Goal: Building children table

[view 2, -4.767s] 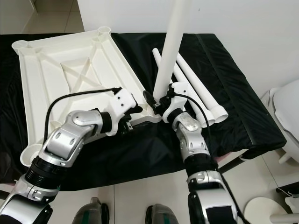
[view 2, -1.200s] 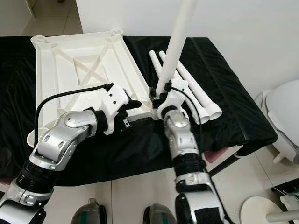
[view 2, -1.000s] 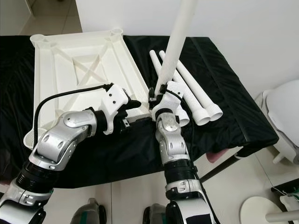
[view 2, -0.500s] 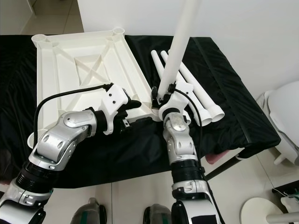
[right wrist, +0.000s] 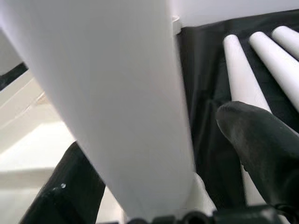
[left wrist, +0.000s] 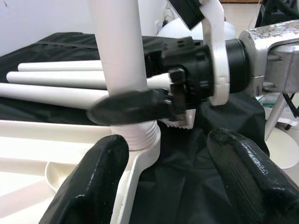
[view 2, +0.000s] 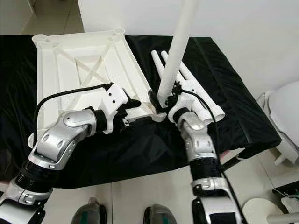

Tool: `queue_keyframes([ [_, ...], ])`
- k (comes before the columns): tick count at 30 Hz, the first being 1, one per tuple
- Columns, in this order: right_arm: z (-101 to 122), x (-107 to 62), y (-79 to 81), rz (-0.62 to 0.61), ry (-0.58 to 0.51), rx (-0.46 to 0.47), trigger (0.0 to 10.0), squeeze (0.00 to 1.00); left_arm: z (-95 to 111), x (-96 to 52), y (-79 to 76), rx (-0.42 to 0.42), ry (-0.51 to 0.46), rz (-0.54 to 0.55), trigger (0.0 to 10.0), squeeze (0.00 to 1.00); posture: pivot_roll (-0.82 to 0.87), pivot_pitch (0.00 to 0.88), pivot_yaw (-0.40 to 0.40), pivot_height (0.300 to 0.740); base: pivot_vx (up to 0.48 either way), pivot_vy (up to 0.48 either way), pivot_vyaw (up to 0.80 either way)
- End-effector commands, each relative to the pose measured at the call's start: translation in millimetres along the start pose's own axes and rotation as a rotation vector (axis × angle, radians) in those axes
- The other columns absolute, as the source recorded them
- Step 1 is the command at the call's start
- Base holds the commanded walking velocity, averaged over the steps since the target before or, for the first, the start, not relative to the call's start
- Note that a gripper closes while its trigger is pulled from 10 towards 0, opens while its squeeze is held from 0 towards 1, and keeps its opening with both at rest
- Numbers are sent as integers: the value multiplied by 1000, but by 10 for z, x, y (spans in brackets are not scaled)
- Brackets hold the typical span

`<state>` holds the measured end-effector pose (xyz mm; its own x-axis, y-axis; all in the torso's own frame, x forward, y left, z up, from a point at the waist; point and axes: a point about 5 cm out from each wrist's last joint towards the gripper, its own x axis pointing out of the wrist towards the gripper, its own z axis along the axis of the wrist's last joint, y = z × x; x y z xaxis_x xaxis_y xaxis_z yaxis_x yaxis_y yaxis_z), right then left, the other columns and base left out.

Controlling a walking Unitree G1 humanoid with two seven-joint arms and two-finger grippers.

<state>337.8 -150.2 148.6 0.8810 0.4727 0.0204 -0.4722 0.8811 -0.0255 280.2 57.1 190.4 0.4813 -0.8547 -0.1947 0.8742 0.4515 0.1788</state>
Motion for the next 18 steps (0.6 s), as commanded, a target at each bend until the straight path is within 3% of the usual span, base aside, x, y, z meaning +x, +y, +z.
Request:
queue_keyframes([
  [1,7,1,-16,53,-12,-16,10000,0,-11,25,-12,6,8,-14,10000,0,-54,0,-26,740,0,0,0],
  [5,3,-12,-50,141,-20,-44,10000,0,-7,26,-11,10,10,-22,10000,0,-55,0,-23,740,0,0,0],
  [17,2,76,-38,245,-14,-43,10000,0,4,25,-2,9,6,-14,10000,0,-45,0,-26,740,0,0,0],
  [18,-9,81,-41,257,-9,-44,0,0,6,27,-4,9,5,-13,10000,0,-42,0,-29,740,0,0,0],
])
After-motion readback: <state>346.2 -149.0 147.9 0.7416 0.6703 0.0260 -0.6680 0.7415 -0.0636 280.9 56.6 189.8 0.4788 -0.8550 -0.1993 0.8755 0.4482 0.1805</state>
